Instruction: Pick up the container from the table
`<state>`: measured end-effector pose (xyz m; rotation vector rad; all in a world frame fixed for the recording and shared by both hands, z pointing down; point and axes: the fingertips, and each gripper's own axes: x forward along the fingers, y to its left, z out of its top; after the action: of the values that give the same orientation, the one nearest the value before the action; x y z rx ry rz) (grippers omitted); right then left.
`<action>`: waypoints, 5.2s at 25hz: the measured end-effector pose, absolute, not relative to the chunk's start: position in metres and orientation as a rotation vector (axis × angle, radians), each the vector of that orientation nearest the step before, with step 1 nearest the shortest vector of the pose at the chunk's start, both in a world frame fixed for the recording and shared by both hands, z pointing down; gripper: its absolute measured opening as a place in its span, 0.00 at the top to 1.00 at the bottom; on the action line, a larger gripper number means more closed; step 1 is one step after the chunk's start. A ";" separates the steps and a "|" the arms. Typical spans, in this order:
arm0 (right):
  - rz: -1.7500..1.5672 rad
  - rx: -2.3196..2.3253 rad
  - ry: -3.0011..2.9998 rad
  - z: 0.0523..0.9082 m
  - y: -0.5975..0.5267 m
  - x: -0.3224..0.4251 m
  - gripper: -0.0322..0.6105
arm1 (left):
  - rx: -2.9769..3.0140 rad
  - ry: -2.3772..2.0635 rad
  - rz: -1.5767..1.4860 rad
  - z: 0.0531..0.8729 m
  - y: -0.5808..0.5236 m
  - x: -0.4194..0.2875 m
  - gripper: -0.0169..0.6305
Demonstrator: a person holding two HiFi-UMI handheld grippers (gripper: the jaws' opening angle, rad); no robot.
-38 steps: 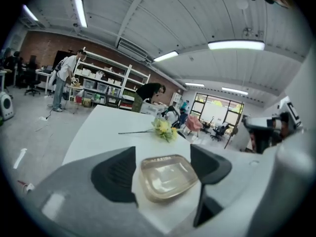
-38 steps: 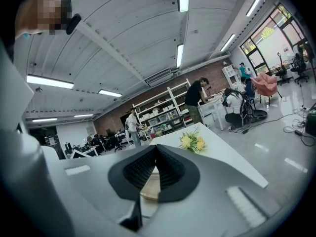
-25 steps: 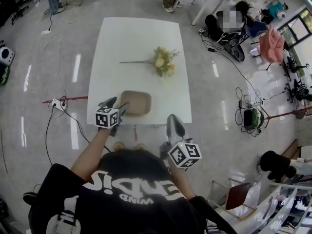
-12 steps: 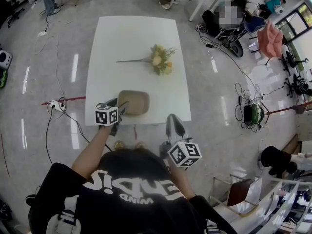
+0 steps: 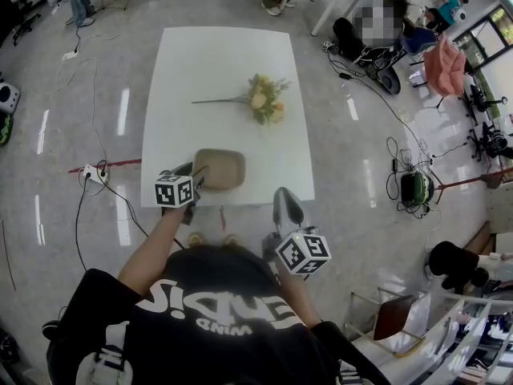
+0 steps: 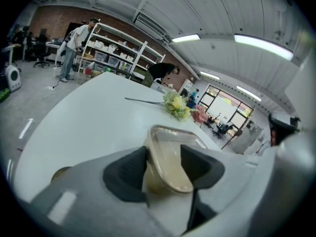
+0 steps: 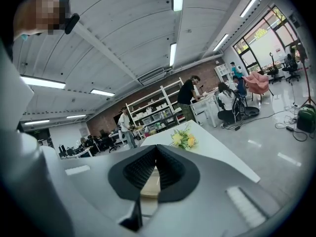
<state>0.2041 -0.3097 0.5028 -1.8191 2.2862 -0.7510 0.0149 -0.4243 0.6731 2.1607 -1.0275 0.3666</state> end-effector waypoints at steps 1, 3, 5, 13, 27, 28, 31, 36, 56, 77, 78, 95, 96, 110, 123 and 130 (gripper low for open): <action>-0.751 -1.819 2.287 0.502 -0.310 0.204 0.95 | 2.161 -1.034 0.362 0.671 -0.425 0.014 0.64; -0.750 -1.819 2.288 0.501 -0.310 0.203 0.95 | 2.161 -1.046 0.355 0.668 -0.427 0.011 0.65; -0.746 -1.818 2.290 0.501 -0.311 0.202 0.95 | 2.162 -1.061 0.349 0.666 -0.429 0.008 0.66; -0.749 -1.816 2.292 0.501 -0.310 0.199 0.95 | 2.197 -1.119 0.333 0.648 -0.436 0.000 0.71; -0.745 -1.810 2.310 0.498 -0.309 0.184 0.95 | 2.328 -1.189 0.249 0.581 -0.443 -0.013 0.73; -0.748 -1.808 2.313 0.498 -0.309 0.181 0.95 | 2.347 -1.193 0.236 0.572 -0.442 -0.015 0.73; -0.757 -1.800 2.323 0.499 -0.307 0.169 0.95 | 2.404 -1.200 0.196 0.543 -0.438 -0.022 0.73; -0.768 -1.778 2.339 0.498 -0.305 0.141 0.95 | 2.480 -1.191 0.152 0.505 -0.420 -0.041 0.73; -0.757 -1.792 2.320 0.492 -0.241 0.096 0.95 | 2.497 -1.223 0.059 0.476 -0.359 -0.092 0.82; -0.734 -1.672 2.385 0.499 -0.048 0.151 0.95 | 2.547 -1.343 -0.009 0.429 -0.137 -0.052 0.84; -0.731 -1.661 2.393 0.498 -0.040 0.151 0.95 | 2.547 -1.349 -0.008 0.428 -0.125 -0.052 0.84; -0.698 -1.547 2.446 0.475 0.042 0.117 0.95 | 2.549 -1.409 0.016 0.406 0.014 -0.075 0.84; -0.695 -1.550 2.447 0.474 0.044 0.113 0.95 | 2.550 -1.409 0.020 0.407 0.019 -0.079 0.84; -0.620 -1.601 2.509 0.480 0.062 0.067 0.95 | 2.511 -1.467 0.044 0.444 0.038 -0.134 0.84; -0.643 -1.626 2.526 0.487 0.058 0.056 0.95 | 2.493 -1.498 0.044 0.455 0.034 -0.143 0.85; -0.633 -1.613 2.546 0.486 0.051 0.051 0.95 | 2.477 -1.512 0.029 0.455 0.029 -0.150 0.85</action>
<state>0.0506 0.0510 0.4864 -1.6135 2.5456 -0.6328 -0.1497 0.0291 0.4553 2.4768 -1.5117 0.0294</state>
